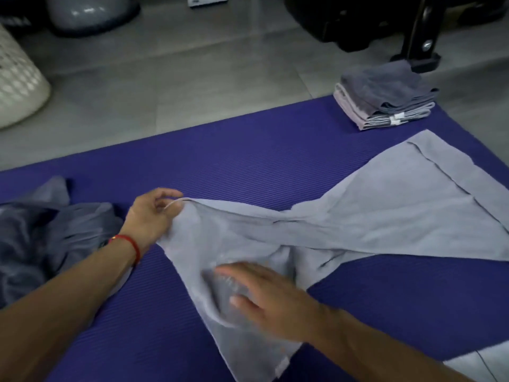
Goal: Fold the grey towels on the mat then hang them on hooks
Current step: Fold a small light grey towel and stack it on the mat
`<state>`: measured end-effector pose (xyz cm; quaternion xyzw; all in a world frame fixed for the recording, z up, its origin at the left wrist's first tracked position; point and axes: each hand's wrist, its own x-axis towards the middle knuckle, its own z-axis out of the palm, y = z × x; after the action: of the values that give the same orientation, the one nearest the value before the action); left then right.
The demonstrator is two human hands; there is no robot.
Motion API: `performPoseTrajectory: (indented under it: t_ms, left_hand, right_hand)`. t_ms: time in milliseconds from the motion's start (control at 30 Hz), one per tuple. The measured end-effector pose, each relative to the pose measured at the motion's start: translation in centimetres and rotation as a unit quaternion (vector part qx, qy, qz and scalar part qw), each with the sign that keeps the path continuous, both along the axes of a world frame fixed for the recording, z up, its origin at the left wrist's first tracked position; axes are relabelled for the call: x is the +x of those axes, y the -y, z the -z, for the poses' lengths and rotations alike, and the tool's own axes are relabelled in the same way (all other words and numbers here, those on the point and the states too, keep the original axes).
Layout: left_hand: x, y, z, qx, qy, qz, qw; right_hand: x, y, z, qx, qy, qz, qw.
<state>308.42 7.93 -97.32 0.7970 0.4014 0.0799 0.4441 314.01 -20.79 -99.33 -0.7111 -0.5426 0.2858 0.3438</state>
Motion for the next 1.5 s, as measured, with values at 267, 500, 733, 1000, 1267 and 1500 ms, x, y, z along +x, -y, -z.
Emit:
performPoseTrajectory:
  t_ms: [267, 500, 733, 1000, 1267, 1500]
  left_hand:
    - [-13.9, 10.1, 8.2, -0.03, -0.202, 0.065, 0.977]
    - [-14.0, 16.8, 9.0, 0.0, -0.182, 0.073, 0.98]
    - [-16.3, 19.5, 10.5, 0.083, -0.16, 0.108, 0.978]
    - [-17.1, 21.6, 11.2, 0.151, -0.187, 0.038, 0.97]
    - [-16.3, 21.7, 12.2, 0.072, -0.086, -0.035, 0.993]
    - [-18.5, 11.0, 8.7, -0.04, -0.008, -0.198, 0.979]
  right_hand:
    - [6.8, 1.5, 6.4, -0.266, 0.316, -0.002, 0.911]
    - [5.2, -5.8, 4.6, -0.197, 0.413, 0.01, 0.889]
    - [3.6, -16.9, 6.1, -0.115, 0.289, -0.086, 0.946]
    - [3.3, -24.9, 9.6, -0.139, 0.363, -0.047, 0.92]
    - [6.0, -28.3, 4.9, -0.043, 0.323, -0.053, 0.944]
    - [10.6, -33.3, 0.4, -0.068, 0.289, 0.025, 0.955]
